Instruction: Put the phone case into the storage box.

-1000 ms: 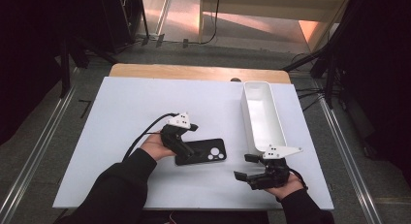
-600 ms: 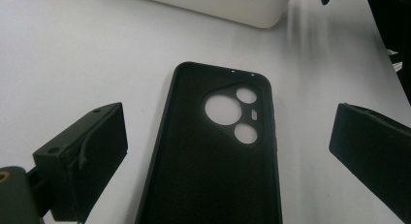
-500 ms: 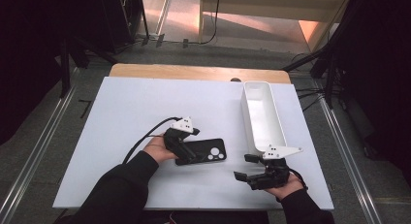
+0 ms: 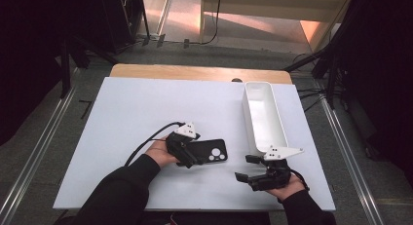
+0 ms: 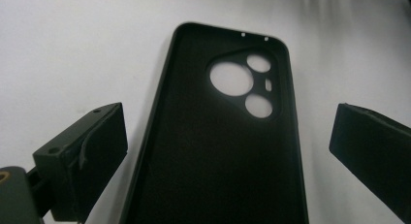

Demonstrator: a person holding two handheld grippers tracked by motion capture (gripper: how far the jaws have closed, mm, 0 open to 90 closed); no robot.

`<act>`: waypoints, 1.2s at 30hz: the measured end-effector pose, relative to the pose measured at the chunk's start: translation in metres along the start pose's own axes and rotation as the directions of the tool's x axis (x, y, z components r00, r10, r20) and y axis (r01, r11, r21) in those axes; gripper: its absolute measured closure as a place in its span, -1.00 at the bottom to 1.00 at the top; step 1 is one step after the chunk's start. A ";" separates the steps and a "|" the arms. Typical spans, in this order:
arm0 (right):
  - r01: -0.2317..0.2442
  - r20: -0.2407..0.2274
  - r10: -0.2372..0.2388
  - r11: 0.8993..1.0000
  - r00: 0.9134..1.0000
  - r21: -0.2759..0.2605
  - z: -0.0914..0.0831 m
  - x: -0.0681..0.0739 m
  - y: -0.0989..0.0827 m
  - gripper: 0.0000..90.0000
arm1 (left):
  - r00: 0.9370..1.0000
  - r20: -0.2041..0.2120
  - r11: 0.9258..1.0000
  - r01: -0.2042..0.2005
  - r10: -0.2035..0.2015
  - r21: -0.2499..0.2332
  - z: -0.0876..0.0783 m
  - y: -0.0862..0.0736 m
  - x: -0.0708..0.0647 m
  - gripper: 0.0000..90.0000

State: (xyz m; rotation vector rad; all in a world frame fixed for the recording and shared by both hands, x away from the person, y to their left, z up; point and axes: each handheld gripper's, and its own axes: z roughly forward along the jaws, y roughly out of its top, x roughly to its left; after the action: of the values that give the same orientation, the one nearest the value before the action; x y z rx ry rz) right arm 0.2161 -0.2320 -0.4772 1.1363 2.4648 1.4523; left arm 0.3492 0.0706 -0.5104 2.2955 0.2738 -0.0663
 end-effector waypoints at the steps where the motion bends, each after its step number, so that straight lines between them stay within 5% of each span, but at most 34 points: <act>1: 0.000 0.002 0.000 1.000 1.000 0.000 0.000 0.000 0.000 -0.59 | 1.000 -0.001 1.000 -0.004 0.004 0.010 0.002 0.000 -0.001 -0.99; 18: 0.000 -0.001 0.000 1.000 1.000 0.003 0.000 0.000 0.000 -0.59 | 0.989 -0.101 0.990 -0.097 0.107 0.099 0.011 0.002 -0.013 -0.94; 36: 0.009 -0.010 -0.008 1.000 1.000 0.014 0.002 0.002 -0.001 -0.59 | 0.989 -0.112 0.993 -0.085 0.094 0.081 0.009 0.001 -0.013 -0.77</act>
State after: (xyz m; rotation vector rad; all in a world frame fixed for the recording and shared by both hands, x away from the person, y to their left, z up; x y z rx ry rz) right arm 0.2147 -0.2298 -0.4783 1.1224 2.4874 1.4442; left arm 0.3371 0.0611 -0.5139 2.3880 0.2302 0.1039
